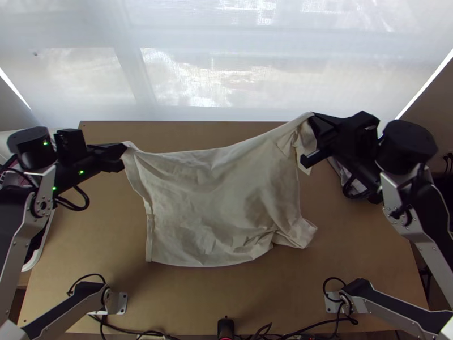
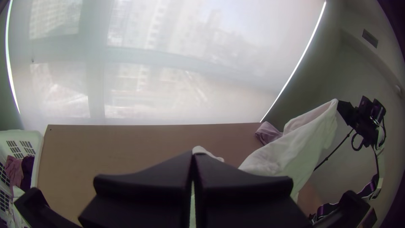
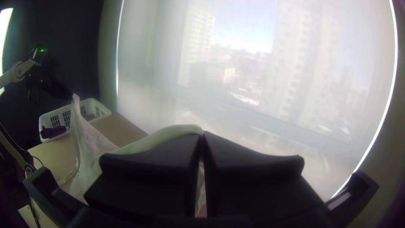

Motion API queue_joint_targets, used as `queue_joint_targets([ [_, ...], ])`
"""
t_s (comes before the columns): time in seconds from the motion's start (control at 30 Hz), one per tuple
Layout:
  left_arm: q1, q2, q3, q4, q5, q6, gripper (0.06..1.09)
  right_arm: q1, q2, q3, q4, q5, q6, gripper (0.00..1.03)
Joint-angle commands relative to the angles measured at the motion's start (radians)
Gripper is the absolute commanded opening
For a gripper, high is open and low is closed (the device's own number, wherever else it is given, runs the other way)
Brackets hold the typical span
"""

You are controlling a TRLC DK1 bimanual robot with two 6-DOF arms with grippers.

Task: Fold the t-shirt

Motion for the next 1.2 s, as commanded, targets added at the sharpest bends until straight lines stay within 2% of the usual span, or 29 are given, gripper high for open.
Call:
queue_joint_targets([
  [0.0, -0.009, 0.207, -0.106, 0.23, -0.031, 0.012, 0.09, -0.138, 0.168, -0.116, 0.213, -0.053, 0.006, 0.02],
  [0.4, 0.026, 0.61, 0.058, 0.464, -0.146, 0.03, 0.09, -0.256, 0.576, 0.019, 0.394, -0.105, -0.024, 0.02],
  [0.8, 0.065, 0.934, 0.313, 0.5, -0.214, 0.035, 0.09, -0.267, 0.955, 0.343, 0.381, -0.11, -0.05, 0.02],
  [1.17, 0.039, 1.166, 0.517, 0.507, -0.271, 0.057, 0.09, -0.27, 1.138, 0.446, 0.381, -0.107, -0.051, 0.02],
])
